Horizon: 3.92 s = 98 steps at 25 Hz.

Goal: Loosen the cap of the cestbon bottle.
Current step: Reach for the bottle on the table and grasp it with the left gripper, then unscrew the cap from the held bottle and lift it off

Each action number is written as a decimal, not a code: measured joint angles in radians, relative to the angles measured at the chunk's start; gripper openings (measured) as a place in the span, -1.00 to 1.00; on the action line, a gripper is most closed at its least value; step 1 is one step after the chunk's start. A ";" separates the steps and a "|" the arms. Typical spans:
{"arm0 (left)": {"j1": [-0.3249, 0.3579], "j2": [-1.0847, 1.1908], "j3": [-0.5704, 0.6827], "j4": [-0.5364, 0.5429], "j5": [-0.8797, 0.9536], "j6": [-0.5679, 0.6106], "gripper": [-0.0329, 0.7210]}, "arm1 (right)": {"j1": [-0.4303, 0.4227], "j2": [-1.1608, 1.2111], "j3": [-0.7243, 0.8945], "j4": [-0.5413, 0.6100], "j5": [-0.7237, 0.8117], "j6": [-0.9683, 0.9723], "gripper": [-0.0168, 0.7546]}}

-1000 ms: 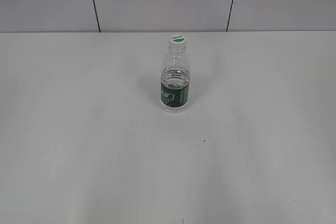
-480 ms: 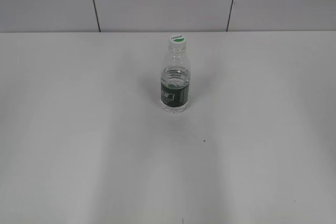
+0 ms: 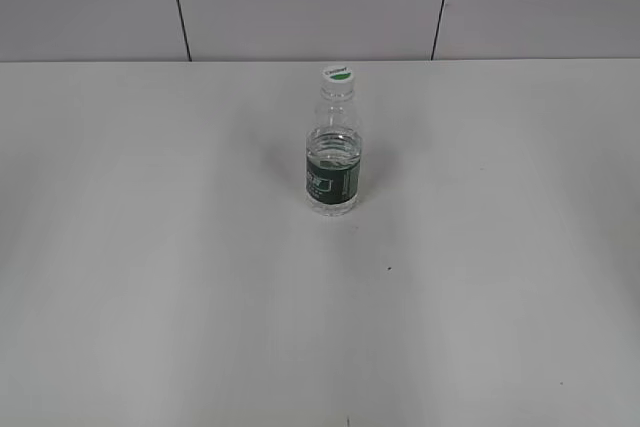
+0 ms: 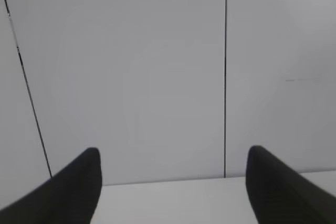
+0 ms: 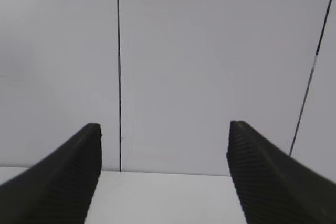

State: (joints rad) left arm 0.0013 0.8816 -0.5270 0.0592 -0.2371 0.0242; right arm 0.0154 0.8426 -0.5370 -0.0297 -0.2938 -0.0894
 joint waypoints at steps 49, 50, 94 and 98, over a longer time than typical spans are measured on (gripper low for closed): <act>-0.280 1.238 -0.421 0.996 -0.813 -0.498 0.51 | 0.264 0.855 -1.101 0.246 1.324 -0.219 0.52; -0.282 1.247 -0.433 0.996 -0.813 -0.498 0.51 | 0.264 0.873 -1.134 0.249 1.347 -0.219 0.52; -0.392 1.418 -0.602 0.853 -0.717 -0.506 0.46 | 0.499 1.155 -1.432 0.254 1.509 -0.213 0.52; -0.393 1.418 -0.602 0.846 -0.719 -0.506 0.35 | 0.509 1.155 -1.432 0.254 1.509 -0.213 0.52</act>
State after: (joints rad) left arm -0.3919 2.2997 -1.1292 0.9051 -0.9563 -0.4815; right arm 0.5239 1.9974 -1.9688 0.2241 1.2154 -0.3022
